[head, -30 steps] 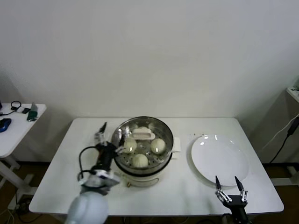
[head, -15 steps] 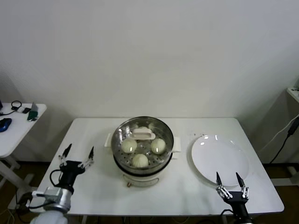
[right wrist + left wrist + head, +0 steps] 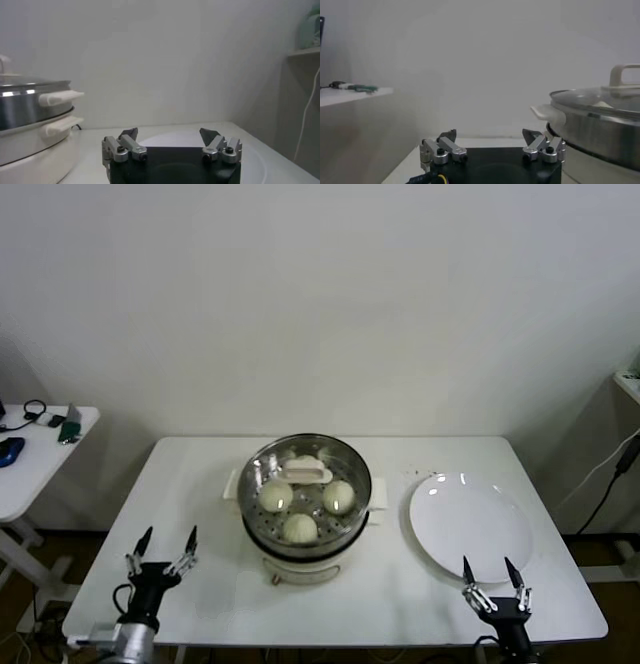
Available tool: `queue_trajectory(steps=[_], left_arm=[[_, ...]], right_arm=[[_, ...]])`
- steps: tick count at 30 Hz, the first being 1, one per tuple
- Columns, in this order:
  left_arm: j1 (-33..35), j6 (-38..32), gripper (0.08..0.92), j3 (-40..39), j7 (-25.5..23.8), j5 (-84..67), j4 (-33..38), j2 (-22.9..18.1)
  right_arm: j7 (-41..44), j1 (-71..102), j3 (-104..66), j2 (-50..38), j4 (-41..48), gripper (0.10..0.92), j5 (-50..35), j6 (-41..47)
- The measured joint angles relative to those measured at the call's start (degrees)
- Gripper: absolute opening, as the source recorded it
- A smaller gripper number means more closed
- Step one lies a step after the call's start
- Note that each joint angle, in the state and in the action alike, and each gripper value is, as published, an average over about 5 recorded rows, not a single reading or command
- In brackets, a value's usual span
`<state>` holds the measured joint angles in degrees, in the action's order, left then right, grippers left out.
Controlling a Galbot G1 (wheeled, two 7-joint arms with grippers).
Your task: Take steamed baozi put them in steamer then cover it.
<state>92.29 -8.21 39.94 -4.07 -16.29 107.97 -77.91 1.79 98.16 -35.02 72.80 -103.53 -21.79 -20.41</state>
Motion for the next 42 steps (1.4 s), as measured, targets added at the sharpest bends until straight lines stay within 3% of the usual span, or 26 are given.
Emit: queue_trajectory(steps=[42], left_arm=[[1.78, -3.96, 0.823, -1.37, -1.01, -2.17, -1.74, -0.86]], right_arm=[[0.31, 1.00, 0.57, -0.23, 0.36, 0.823, -0.79, -1.49]])
